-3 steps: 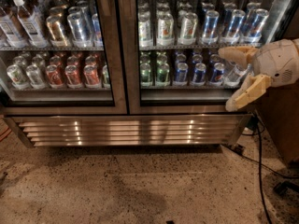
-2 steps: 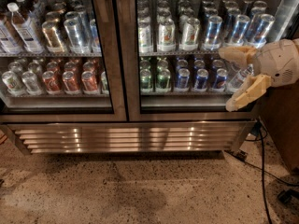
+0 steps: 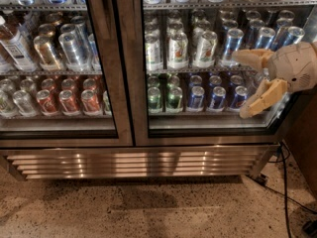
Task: Open right fridge door
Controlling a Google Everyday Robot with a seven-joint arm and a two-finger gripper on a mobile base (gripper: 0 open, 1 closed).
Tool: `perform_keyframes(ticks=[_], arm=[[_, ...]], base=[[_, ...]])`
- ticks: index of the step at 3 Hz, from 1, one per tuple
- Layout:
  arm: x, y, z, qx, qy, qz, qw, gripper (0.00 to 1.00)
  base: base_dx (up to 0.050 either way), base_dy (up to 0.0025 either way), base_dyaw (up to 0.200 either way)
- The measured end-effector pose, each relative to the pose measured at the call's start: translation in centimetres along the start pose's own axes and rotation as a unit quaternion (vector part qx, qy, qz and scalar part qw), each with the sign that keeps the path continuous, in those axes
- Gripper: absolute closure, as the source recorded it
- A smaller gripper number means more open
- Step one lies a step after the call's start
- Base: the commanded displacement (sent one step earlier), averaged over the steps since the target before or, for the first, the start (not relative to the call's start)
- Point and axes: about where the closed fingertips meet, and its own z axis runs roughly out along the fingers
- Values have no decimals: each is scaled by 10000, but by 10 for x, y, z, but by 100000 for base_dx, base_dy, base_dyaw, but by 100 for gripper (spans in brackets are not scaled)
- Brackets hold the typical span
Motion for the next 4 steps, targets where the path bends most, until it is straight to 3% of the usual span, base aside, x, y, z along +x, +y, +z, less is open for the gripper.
perform_keyframes(ticks=[2, 3, 4], arm=[[0, 0, 0, -1, 0, 0, 10000, 0], [0, 0, 0, -2, -4, 0, 10000, 0], [-3, 0, 4, -89, -213, 33, 9997, 0]], base=[[4925, -1, 8], [0, 0, 0], [0, 0, 0]])
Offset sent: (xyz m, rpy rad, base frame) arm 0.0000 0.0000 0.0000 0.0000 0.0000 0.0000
